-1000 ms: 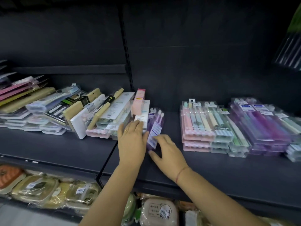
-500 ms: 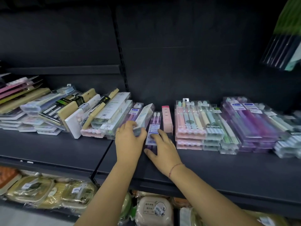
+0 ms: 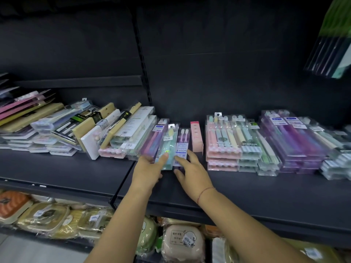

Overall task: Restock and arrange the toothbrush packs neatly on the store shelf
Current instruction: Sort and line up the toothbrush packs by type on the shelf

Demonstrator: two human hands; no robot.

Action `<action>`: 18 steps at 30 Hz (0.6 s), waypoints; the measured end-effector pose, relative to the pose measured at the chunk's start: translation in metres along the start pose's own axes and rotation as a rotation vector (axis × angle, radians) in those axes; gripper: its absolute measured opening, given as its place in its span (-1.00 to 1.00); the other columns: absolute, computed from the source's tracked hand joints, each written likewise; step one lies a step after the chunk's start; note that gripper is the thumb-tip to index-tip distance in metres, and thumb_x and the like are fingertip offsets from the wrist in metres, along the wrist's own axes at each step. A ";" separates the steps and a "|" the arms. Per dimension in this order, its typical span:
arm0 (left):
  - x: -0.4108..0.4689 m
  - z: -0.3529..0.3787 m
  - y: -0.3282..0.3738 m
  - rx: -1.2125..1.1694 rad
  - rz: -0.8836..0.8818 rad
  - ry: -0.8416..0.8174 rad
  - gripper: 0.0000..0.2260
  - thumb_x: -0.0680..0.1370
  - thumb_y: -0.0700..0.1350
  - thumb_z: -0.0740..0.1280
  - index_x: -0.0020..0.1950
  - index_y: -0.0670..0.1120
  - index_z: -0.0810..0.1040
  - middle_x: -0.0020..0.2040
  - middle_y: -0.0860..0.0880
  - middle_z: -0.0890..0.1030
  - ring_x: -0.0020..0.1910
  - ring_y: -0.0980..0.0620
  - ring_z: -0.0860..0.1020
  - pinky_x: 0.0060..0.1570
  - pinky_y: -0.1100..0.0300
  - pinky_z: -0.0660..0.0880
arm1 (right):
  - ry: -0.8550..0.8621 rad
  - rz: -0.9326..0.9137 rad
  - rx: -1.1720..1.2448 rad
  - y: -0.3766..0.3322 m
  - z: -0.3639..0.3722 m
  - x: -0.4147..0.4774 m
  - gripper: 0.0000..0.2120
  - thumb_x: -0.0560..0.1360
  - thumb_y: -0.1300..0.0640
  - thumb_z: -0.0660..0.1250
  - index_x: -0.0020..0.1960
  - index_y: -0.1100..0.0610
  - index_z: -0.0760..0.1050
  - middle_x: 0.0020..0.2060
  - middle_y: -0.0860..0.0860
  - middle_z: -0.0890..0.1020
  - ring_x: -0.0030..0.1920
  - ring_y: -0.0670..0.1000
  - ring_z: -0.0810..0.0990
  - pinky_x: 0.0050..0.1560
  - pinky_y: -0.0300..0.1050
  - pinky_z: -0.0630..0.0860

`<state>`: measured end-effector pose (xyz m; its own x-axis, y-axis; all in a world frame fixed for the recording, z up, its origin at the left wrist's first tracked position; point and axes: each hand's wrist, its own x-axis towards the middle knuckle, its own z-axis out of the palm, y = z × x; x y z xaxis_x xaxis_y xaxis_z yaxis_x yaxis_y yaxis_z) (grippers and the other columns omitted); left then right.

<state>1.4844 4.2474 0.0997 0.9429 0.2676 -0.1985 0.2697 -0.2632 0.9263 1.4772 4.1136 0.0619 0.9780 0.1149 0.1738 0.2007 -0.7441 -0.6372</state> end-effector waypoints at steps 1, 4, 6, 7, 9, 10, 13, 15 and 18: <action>0.001 0.002 -0.001 -0.014 0.001 -0.010 -0.68 0.54 0.07 0.40 0.10 -0.14 0.46 -0.13 -0.05 0.58 -0.26 -0.02 0.58 -0.20 0.12 0.53 | -0.005 -0.016 0.003 0.001 -0.002 -0.005 -0.56 0.59 0.13 0.29 0.46 0.06 0.38 0.53 0.02 0.17 0.45 0.11 0.30 0.45 -0.06 0.26; 0.003 0.002 0.000 -0.152 -0.018 0.015 -0.86 0.58 -0.09 0.37 -0.11 -0.12 0.49 -0.26 -0.09 0.56 -0.34 -0.01 0.53 -0.11 0.04 0.58 | -0.040 -0.059 -0.039 0.000 -0.008 -0.025 -0.53 0.61 0.11 0.26 0.50 0.04 0.30 0.55 -0.01 0.13 0.50 0.04 0.22 0.48 -0.20 0.16; 0.008 -0.002 0.000 -0.218 -0.006 0.063 -0.88 0.59 -0.11 0.36 -0.05 -0.15 0.52 -0.22 -0.12 0.57 -0.36 -0.01 0.53 0.00 -0.02 0.60 | -0.079 -0.086 -0.050 -0.004 -0.013 -0.039 -0.52 0.62 0.07 0.24 0.52 0.02 0.27 0.55 -0.04 0.10 0.51 0.00 0.18 0.46 -0.27 0.08; 0.010 -0.004 0.000 -0.238 0.006 0.088 -0.85 0.60 -0.11 0.35 0.04 -0.19 0.53 -0.16 -0.14 0.59 -0.37 0.00 0.53 0.03 -0.04 0.61 | -0.105 -0.095 -0.047 -0.007 -0.017 -0.046 -0.51 0.62 0.05 0.24 0.52 0.02 0.26 0.55 -0.06 0.09 0.51 -0.02 0.18 0.46 -0.28 0.07; 0.011 -0.006 0.001 -0.273 0.036 0.134 -0.77 0.61 -0.10 0.34 0.16 -0.22 0.52 -0.01 -0.17 0.58 -0.37 0.03 0.54 0.00 -0.02 0.62 | -0.139 -0.108 -0.061 -0.015 -0.026 -0.054 -0.53 0.61 -0.02 0.24 0.50 0.03 0.31 0.53 -0.06 0.14 0.48 -0.02 0.21 0.46 -0.26 0.11; 0.011 -0.006 0.001 -0.289 0.051 0.155 -0.77 0.61 -0.10 0.33 0.18 -0.23 0.51 0.04 -0.18 0.58 -0.35 0.03 0.55 -0.04 0.02 0.62 | -0.129 -0.121 -0.091 -0.018 -0.034 -0.053 -0.54 0.61 -0.05 0.23 0.47 0.04 0.35 0.51 -0.04 0.19 0.47 0.00 0.23 0.46 -0.22 0.11; 0.011 -0.006 0.002 -0.350 0.065 0.201 -0.80 0.61 -0.10 0.33 0.17 -0.19 0.48 0.13 -0.20 0.57 -0.30 0.03 0.59 -0.03 0.06 0.61 | 0.008 -0.168 -0.305 -0.021 -0.061 -0.026 -0.52 0.63 -0.10 0.15 0.50 0.03 0.29 0.52 -0.01 0.22 0.52 0.05 0.14 0.55 -0.06 -0.08; 0.011 -0.008 0.002 -0.397 0.048 0.213 -0.79 0.61 -0.11 0.33 0.18 -0.18 0.47 0.15 -0.19 0.56 -0.29 0.04 0.59 -0.03 0.08 0.61 | 0.026 -0.131 -0.495 -0.017 -0.077 0.004 -0.45 0.64 -0.16 0.07 0.56 0.03 0.15 0.55 -0.01 0.16 0.56 0.01 0.02 0.55 0.04 -0.24; 0.011 -0.008 0.002 -0.410 0.019 0.194 -0.76 0.60 -0.11 0.35 0.20 -0.21 0.47 0.15 -0.20 0.55 -0.26 0.04 0.57 -0.04 0.10 0.61 | -0.124 -0.062 -0.728 -0.007 -0.081 0.037 -0.36 0.63 -0.23 -0.01 0.58 0.11 0.04 0.57 0.02 0.13 0.57 0.04 -0.02 0.51 0.15 -0.30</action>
<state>1.4941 4.2573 0.1018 0.8823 0.4454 -0.1523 0.1157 0.1086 0.9873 1.5076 4.0702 0.1337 0.9739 0.2125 0.0802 0.2100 -0.9770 0.0380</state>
